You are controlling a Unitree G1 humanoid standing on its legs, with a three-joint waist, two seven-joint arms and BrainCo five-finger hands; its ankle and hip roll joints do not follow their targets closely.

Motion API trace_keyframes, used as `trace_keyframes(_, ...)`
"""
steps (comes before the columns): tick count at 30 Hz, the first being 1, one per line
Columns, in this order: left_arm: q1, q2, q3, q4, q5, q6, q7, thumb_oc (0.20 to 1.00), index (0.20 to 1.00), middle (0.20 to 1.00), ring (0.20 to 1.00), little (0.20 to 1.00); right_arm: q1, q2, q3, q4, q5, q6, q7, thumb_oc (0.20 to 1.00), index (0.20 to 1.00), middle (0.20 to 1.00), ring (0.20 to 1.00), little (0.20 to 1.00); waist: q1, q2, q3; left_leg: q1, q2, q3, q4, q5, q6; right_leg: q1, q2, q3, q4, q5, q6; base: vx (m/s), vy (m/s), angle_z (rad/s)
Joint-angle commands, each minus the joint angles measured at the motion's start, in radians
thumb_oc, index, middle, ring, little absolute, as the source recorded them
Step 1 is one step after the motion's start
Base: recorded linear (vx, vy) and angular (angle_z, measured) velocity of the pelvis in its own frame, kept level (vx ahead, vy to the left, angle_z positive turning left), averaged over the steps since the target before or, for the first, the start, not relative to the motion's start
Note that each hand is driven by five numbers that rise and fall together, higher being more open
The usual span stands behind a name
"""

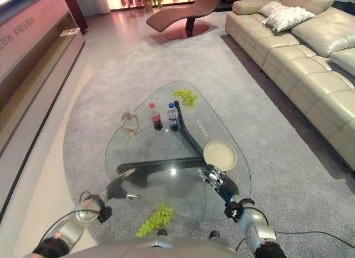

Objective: Pick up fruits into the plate

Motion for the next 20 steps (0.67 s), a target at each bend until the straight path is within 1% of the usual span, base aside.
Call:
trace_keyframes(1,-0.090,-0.061,0.042,0.188,-0.154,-0.007,0.038,1.000,1.000,1.000,1.000,1.000,-0.060,0.036,-0.027,0.135,-0.041,-0.070,-0.012,1.000,1.000,1.000,1.000,1.000,0.025,-0.026,0.006,0.063,-0.082,0.028,0.021,-0.135,0.060,0.036,0.015,-0.004,0.032,-0.047,0.018,-0.04,0.019,-0.03)
trace_keyframes(3,-0.081,-0.115,0.077,0.349,-0.140,-0.001,0.058,1.000,1.000,1.000,1.000,1.000,-0.067,0.053,-0.052,0.297,-0.096,-0.074,-0.062,1.000,1.000,1.000,1.000,1.000,0.030,-0.030,0.004,0.065,-0.084,0.028,0.019,-0.138,0.060,0.040,0.015,-0.007,0.029,-0.050,0.014,-0.04,0.019,-0.01)
trace_keyframes(4,-0.076,-0.126,0.086,0.387,-0.137,0.003,0.061,1.000,1.000,1.000,1.000,1.000,-0.065,0.056,-0.064,0.338,-0.104,-0.071,-0.068,1.000,1.000,1.000,1.000,1.000,0.030,-0.030,0.003,0.064,-0.084,0.029,0.018,-0.138,0.061,0.039,0.016,-0.005,0.030,-0.050,0.014,-0.05,0.020,0.03)
trace_keyframes(5,-0.070,-0.138,0.101,0.435,-0.140,0.023,0.068,1.000,1.000,1.000,1.000,1.000,-0.062,0.059,-0.082,0.380,-0.113,-0.052,-0.085,1.000,1.000,1.000,1.000,1.000,0.029,-0.030,0.002,0.065,-0.084,0.031,0.017,-0.140,0.062,0.040,0.017,-0.003,0.029,-0.052,0.013,-0.06,0.023,0.02)
trace_keyframes(6,-0.062,-0.146,0.119,0.473,-0.181,0.084,0.064,1.000,1.000,1.000,1.000,1.000,-0.055,0.060,-0.106,0.415,-0.137,-0.016,-0.112,1.000,1.000,1.000,1.000,1.000,0.026,-0.030,0.000,0.067,-0.084,0.032,0.015,-0.141,0.062,0.041,0.018,-0.001,0.028,-0.054,0.013,-0.05,0.025,0.06)
trace_keyframes(8,-0.054,-0.151,0.153,0.510,-0.190,0.122,0.065,1.000,1.000,1.000,1.000,1.000,-0.045,0.059,-0.128,0.454,-0.163,0.007,-0.125,1.000,1.000,1.000,1.000,1.000,0.022,-0.028,-0.003,0.069,-0.084,0.034,0.013,-0.143,0.062,0.042,0.020,0.003,0.028,-0.055,0.012,-0.02,0.012,0.02)
trace_keyframes(10,-0.049,-0.152,0.183,0.533,-0.221,0.167,0.055,1.000,1.000,1.000,1.000,1.000,-0.037,0.057,-0.146,0.481,-0.198,0.046,-0.146,1.000,1.000,1.000,1.000,1.000,0.017,-0.026,-0.005,0.072,-0.084,0.036,0.011,-0.145,0.062,0.042,0.021,0.008,0.028,-0.056,0.011,-0.03,0.026,-0.04)
trace_keyframes(11,-0.046,-0.155,0.197,0.544,-0.225,0.179,0.054,1.000,1.000,1.000,1.000,1.000,-0.033,0.056,-0.155,0.494,-0.208,0.059,-0.150,1.000,1.000,1.000,1.000,1.000,0.015,-0.023,-0.006,0.073,-0.084,0.035,0.009,-0.147,0.062,0.042,0.022,0.009,0.028,-0.057,0.011,-0.06,0.040,-0.03)
trace_keyframes(13,-0.044,-0.159,0.198,0.543,-0.229,0.182,0.046,1.000,1.000,1.000,1.000,1.000,-0.029,0.057,-0.156,0.504,-0.211,0.057,-0.155,1.000,1.000,1.000,1.000,1.000,0.012,-0.019,-0.006,0.074,-0.085,0.034,0.008,-0.149,0.062,0.040,0.022,0.011,0.029,-0.058,0.010,-0.07,0.037,-0.01)
trace_keyframes(15,-0.052,-0.167,0.161,0.523,-0.228,0.191,0.029,1.000,1.000,1.000,1.000,1.000,-0.035,0.057,-0.148,0.507,-0.228,0.049,-0.165,1.000,1.000,1.000,1.000,1.000,0.007,-0.010,-0.008,0.069,-0.085,0.035,0.008,-0.150,0.062,0.033,0.022,0.014,0.029,-0.058,0.010,-0.09,0.041,-0.01)
trace_keyframes(20,-0.078,-0.175,0.096,0.495,-0.216,0.186,0.029,1.000,1.000,1.000,1.000,1.000,-0.056,0.055,-0.118,0.493,-0.238,0.043,-0.162,1.000,1.000,1.000,1.000,1.000,0.000,-0.005,-0.009,0.064,-0.085,0.038,0.008,-0.153,0.061,0.027,0.021,0.020,0.025,-0.055,0.013,-0.06,0.023,-0.01)
